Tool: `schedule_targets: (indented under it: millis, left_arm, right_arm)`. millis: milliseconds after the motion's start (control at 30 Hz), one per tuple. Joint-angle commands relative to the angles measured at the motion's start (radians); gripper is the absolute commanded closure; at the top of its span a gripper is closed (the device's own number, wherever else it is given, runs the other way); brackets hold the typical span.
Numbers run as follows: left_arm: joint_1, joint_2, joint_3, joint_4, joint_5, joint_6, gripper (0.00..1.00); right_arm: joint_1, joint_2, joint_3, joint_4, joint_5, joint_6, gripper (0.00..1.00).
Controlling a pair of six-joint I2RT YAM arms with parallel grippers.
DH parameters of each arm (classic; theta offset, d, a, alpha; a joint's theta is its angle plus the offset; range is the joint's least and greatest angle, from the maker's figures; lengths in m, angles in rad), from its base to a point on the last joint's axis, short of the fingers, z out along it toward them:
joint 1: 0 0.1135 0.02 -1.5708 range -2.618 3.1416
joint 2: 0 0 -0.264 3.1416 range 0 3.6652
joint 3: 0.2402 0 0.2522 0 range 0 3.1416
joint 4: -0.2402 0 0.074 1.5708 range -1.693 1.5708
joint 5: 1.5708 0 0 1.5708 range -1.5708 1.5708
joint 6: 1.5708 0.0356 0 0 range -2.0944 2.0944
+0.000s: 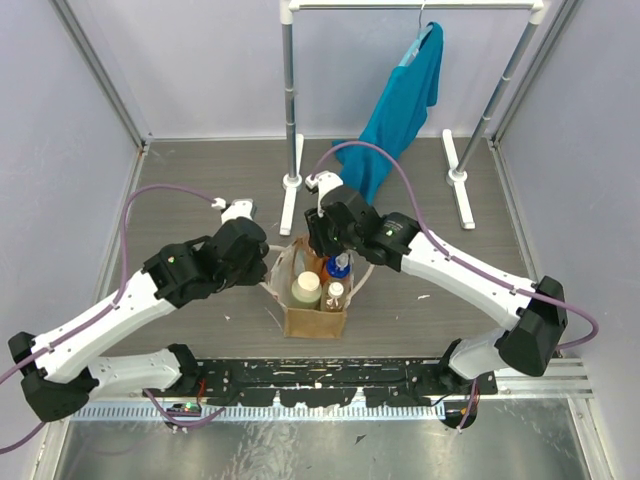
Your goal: Take the personal care products out of the canvas bag
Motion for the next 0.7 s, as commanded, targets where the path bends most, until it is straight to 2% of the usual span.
schedule_targets:
  millis: [0, 67, 167, 200, 267, 467, 533, 667]
  left_arm:
    - [0.002, -0.093, -0.012, -0.033, -0.103, -0.04, 1.0]
    - [0.002, -0.111, -0.033, -0.034, -0.104, -0.052, 0.97]
    - [0.002, -0.115, -0.045, -0.04, -0.095, -0.057, 0.56]
    - [0.003, -0.113, -0.044, -0.044, -0.092, -0.059, 0.46]
    - [0.002, -0.107, -0.043, -0.052, -0.092, -0.061, 0.34]
    - [0.002, -0.098, 0.001, -0.066, -0.09, -0.025, 0.44]
    - [0.002, -0.092, 0.053, -0.078, -0.092, -0.012, 0.46]
    - [-0.024, -0.079, 0.172, -0.101, -0.113, 0.034, 0.55]
  right_arm:
    - [0.022, -0.076, 0.081, 0.09, 0.012, -0.025, 0.99]
    - [0.037, -0.078, 0.093, 0.103, 0.02, -0.029, 0.99]
    - [0.051, -0.095, 0.127, 0.104, 0.046, -0.043, 0.99]
    - [0.053, -0.107, 0.141, 0.099, 0.087, -0.047, 0.99]
    - [0.055, -0.136, 0.174, 0.081, 0.126, -0.058, 0.99]
    - [0.054, -0.224, 0.333, -0.045, 0.26, -0.102, 0.99]
    - [0.055, -0.243, 0.382, -0.094, 0.303, -0.113, 0.99]
    - [0.055, -0.277, 0.443, -0.169, 0.402, -0.135, 0.99]
